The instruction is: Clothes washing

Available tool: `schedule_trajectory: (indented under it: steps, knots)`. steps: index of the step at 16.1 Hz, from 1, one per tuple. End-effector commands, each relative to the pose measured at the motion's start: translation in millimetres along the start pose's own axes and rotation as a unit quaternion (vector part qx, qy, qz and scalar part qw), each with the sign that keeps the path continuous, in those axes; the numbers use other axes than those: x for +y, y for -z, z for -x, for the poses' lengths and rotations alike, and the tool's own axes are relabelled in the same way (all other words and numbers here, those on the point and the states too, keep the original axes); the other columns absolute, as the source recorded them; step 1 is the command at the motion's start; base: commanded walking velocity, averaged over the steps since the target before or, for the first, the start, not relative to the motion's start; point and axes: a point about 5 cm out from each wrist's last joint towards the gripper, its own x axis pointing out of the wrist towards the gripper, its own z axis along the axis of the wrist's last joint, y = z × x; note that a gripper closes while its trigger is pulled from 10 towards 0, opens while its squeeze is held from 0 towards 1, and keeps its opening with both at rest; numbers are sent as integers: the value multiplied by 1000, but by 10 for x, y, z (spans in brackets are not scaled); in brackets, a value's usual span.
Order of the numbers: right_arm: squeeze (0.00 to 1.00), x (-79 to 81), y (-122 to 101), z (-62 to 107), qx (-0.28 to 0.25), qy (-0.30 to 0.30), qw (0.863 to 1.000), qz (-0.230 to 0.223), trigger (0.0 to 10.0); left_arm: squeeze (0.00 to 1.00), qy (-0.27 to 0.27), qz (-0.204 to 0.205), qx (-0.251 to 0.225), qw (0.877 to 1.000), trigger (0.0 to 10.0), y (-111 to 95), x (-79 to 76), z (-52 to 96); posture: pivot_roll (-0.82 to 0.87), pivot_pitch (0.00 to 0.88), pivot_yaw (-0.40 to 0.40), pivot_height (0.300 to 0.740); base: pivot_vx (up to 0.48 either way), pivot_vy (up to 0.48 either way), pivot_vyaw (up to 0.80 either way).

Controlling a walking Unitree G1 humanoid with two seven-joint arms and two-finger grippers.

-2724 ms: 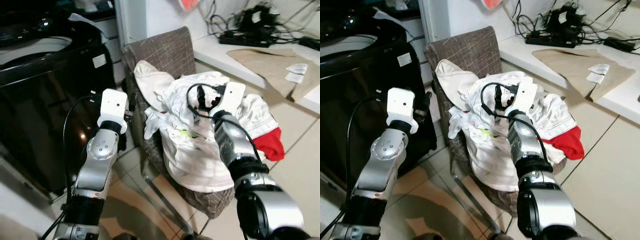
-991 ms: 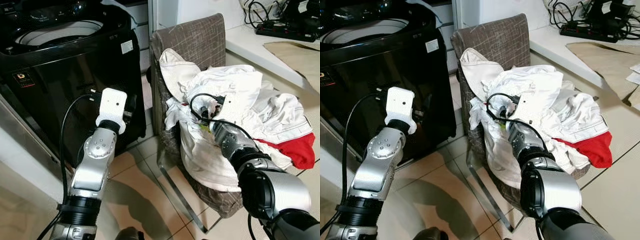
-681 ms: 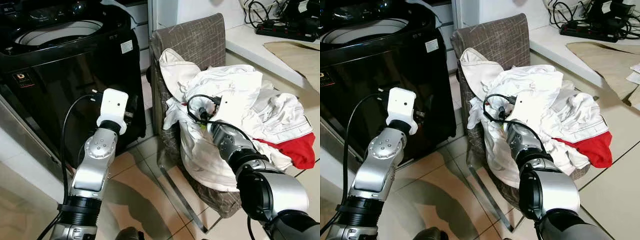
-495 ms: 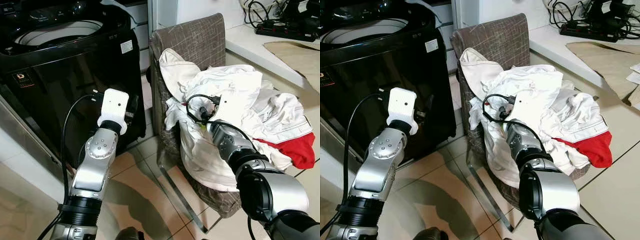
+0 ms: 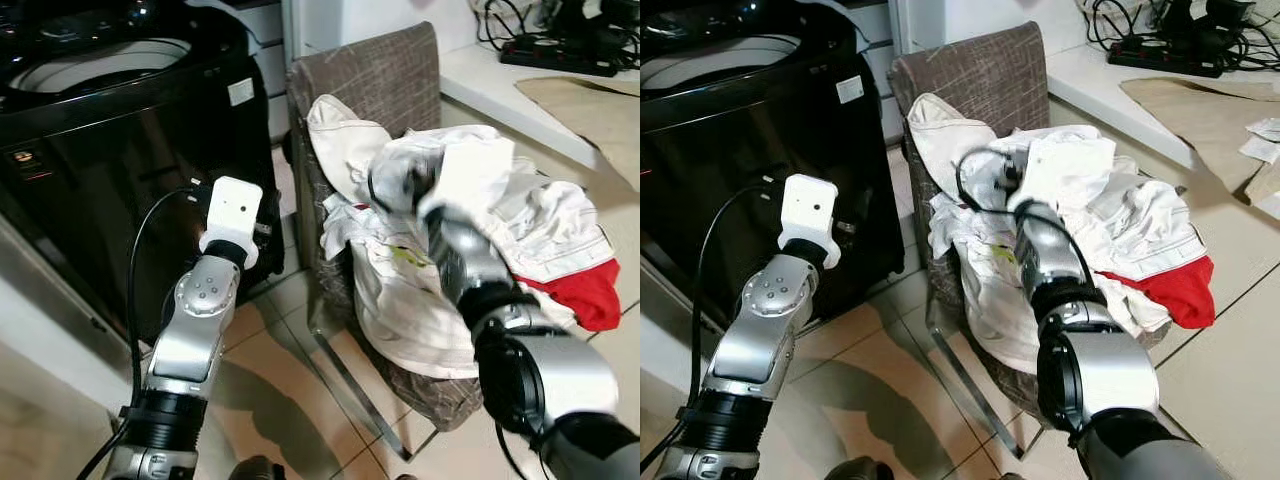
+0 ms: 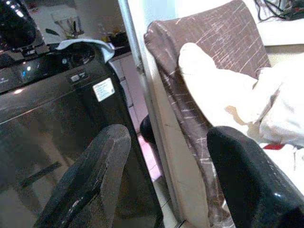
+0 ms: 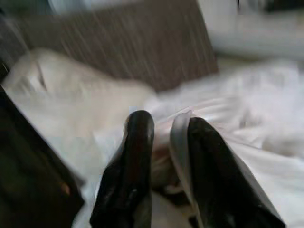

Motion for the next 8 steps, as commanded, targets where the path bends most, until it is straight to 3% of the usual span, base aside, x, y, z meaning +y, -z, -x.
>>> schedule_trajectory:
  steps: [1, 4, 6, 8]
  knots:
    - [0, 54, -206, -42, -45, -14, 999, 12, 0, 0, 5, -1, -2, 1000, 10000, -15, -22, -29, -1, 40, 20, 740, 0, 0, 0]
    - [0, 20, -465, -66, -101, -11, 995, 7, 0, 0, 9, 4, -8, 1000, 10000, -32, -70, -74, -17, 22, 17, 740, 0, 0, 0]
    - [0, 86, -638, -70, -134, -40, 989, 49, 0, 0, 9, 6, -11, 1000, 10000, -49, -74, -93, -20, 16, 16, 740, 0, 0, 0]
    - [0, 47, -574, -72, -114, -30, 991, 57, 0, 0, 9, 7, -13, 1000, 10000, -51, -82, -104, -22, 13, 13, 740, 0, 0, 0]
